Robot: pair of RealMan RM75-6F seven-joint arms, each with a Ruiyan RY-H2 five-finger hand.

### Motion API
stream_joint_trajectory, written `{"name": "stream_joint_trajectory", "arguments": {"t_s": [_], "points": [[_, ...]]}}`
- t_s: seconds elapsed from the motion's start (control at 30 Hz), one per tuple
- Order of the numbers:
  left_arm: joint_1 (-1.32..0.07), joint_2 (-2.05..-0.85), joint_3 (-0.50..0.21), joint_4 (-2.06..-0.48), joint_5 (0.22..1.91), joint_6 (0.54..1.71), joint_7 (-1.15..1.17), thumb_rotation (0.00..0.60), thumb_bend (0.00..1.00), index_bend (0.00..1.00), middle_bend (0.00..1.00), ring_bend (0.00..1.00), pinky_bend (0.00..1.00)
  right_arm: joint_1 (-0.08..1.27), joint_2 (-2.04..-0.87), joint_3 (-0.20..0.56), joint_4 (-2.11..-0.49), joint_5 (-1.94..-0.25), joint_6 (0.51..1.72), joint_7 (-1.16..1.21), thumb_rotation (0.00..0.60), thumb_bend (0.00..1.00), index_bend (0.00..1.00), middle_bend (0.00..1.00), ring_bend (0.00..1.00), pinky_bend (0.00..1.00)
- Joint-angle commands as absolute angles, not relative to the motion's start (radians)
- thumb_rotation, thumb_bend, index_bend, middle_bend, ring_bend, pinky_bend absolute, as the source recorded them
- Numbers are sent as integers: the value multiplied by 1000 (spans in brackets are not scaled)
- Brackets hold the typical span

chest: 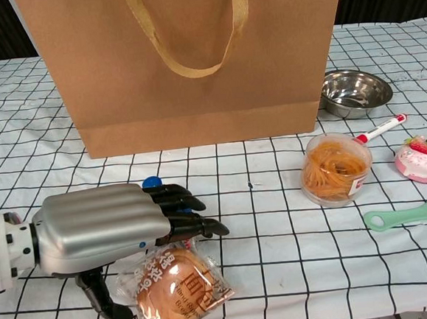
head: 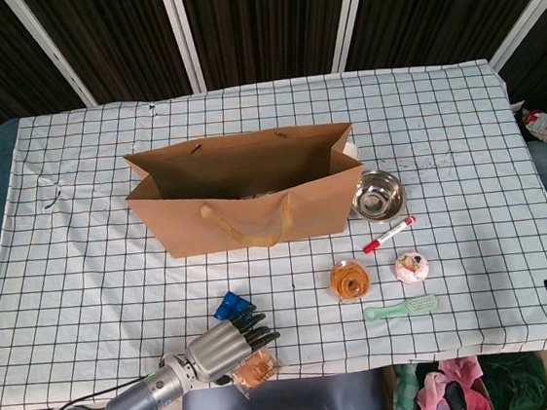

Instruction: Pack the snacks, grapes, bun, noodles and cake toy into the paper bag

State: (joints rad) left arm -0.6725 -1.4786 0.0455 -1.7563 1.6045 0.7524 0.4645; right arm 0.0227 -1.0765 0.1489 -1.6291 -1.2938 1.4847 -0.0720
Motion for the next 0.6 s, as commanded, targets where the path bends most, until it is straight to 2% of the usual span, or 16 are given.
{"name": "stream_joint_trajectory", "arguments": {"t_s": [0.03, 0.27, 0.37, 0.6], "points": [[-678, -1489, 45, -1746, 1598, 750, 472, 600, 173, 101, 212, 53, 36, 23, -1076, 149, -1629, -1293, 1483, -70, 600, 191, 82, 87, 200, 252], [-678, -1514, 49, -1724, 1604, 779, 487, 600, 340, 213, 312, 135, 114, 24, -1073, 148, -1629, -1292, 1476, -62, 600, 191, 82, 87, 201, 252], [-673, -1523, 50, -1712, 1612, 805, 489, 600, 360, 253, 339, 150, 123, 24, -1072, 147, -1630, -1294, 1474, -61, 600, 191, 82, 87, 202, 252], [-667, -1512, 45, -1722, 1624, 855, 469, 600, 360, 256, 338, 150, 123, 24, -1071, 146, -1632, -1294, 1474, -62, 600, 193, 82, 87, 202, 252]]}}
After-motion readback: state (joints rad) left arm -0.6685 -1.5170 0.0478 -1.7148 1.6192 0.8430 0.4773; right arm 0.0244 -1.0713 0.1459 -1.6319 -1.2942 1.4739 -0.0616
